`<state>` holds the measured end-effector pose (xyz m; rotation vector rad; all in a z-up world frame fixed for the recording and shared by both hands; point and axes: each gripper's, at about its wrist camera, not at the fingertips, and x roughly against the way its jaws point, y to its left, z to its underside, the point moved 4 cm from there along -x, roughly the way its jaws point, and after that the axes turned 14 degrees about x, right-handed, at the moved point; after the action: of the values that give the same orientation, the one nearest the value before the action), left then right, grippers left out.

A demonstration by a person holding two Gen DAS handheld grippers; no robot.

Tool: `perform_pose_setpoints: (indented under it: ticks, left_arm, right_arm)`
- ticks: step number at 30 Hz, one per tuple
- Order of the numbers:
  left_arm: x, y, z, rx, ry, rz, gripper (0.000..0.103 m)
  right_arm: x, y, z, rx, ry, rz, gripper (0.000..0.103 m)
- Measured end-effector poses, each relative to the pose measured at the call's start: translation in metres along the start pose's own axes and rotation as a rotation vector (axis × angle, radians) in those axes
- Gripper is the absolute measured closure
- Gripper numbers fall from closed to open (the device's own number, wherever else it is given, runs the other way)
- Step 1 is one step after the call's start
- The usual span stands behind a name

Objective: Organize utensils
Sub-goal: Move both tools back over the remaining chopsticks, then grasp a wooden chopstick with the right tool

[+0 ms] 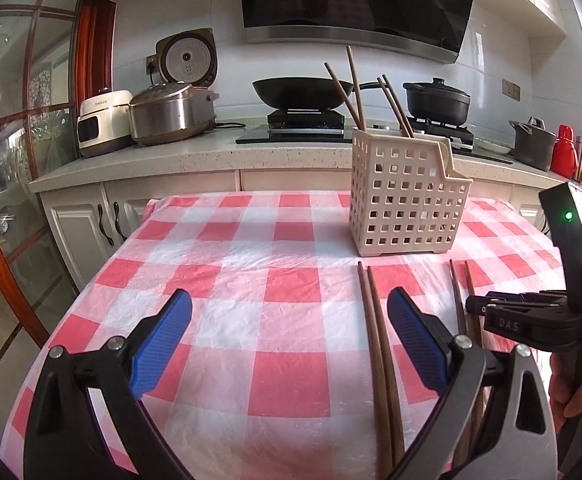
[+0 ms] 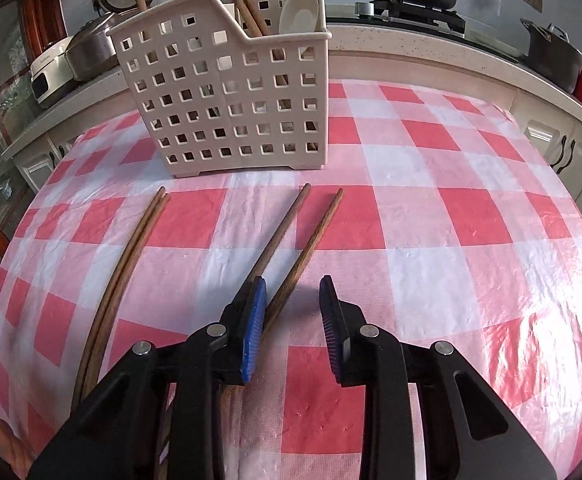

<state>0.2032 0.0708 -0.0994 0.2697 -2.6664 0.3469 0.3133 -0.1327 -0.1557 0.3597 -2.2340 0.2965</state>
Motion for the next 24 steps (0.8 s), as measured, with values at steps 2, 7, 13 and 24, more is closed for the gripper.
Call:
perform_pose_setpoints:
  ticks: [2, 7, 13, 24]
  left_arm:
    - [0.000, 0.001, 0.000, 0.006, 0.001, 0.001, 0.008]
    - [-0.002, 0.006, 0.000, 0.032, 0.014, 0.006, 0.008]
    - [0.000, 0.012, 0.000, 0.043, 0.018, 0.005, 0.008]
    - [-0.005, 0.017, 0.001, 0.068, 0.039, 0.002, 0.008]
  right_arm:
    - [-0.001, -0.001, -0.001, 0.001, 0.007, 0.008, 0.079]
    - [-0.007, 0.001, -0.009, 0.026, 0.030, 0.032, 0.079]
    - [-0.006, -0.001, -0.007, 0.031, 0.031, 0.007, 0.089]
    - [0.008, -0.020, 0.012, 0.014, -0.005, -0.082, 0.097]
